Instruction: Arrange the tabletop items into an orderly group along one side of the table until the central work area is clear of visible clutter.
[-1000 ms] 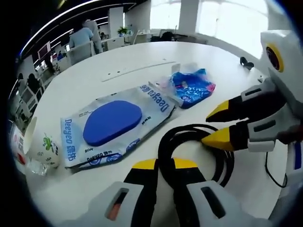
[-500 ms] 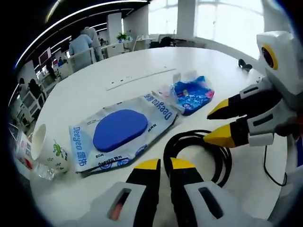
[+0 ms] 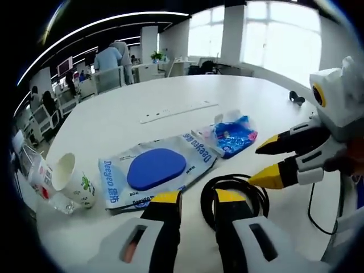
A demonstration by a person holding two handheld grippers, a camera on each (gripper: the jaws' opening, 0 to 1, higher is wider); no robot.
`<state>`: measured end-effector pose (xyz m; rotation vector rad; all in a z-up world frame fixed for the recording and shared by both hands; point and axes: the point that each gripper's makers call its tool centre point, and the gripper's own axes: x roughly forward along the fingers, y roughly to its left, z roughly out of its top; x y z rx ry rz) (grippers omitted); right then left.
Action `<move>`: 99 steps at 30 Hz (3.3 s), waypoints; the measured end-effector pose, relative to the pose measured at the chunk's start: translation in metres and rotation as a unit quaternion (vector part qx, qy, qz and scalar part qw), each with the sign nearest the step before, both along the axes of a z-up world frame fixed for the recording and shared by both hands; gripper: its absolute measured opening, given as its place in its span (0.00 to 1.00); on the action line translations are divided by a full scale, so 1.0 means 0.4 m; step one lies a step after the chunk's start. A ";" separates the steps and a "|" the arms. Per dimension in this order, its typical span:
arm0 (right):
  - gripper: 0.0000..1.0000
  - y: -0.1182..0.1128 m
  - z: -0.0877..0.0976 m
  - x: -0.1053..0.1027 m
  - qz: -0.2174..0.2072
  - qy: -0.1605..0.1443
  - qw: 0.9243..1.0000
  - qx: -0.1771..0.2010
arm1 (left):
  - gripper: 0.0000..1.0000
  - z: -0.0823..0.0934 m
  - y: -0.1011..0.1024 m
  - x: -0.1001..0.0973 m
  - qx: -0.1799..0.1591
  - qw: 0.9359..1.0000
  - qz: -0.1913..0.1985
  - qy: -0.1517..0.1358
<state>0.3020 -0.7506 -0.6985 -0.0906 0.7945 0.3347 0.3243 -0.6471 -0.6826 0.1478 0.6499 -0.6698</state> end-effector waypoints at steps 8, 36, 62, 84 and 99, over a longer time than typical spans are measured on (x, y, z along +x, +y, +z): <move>0.49 0.003 0.027 -0.052 -0.003 -0.025 1.000 0.014 | 0.39 0.011 -0.001 -0.046 -0.027 1.000 -0.009 -0.002; 0.64 -0.029 0.059 -0.170 0.014 -0.059 0.998 0.019 | 0.62 0.061 0.015 -0.198 -0.025 0.998 -0.043 -0.041; 0.87 -0.018 0.078 -0.291 0.044 -0.065 0.996 0.033 | 0.88 0.079 0.062 -0.283 -0.026 0.998 -0.039 -0.049; 1.00 -0.023 0.065 -0.419 0.042 -0.053 0.996 0.051 | 1.00 0.102 0.082 -0.372 -0.032 0.997 -0.051 -0.045; 1.00 -0.035 0.131 -0.495 0.041 -0.110 0.993 0.011 | 1.00 0.165 0.203 -0.425 -0.057 0.994 0.010 -0.092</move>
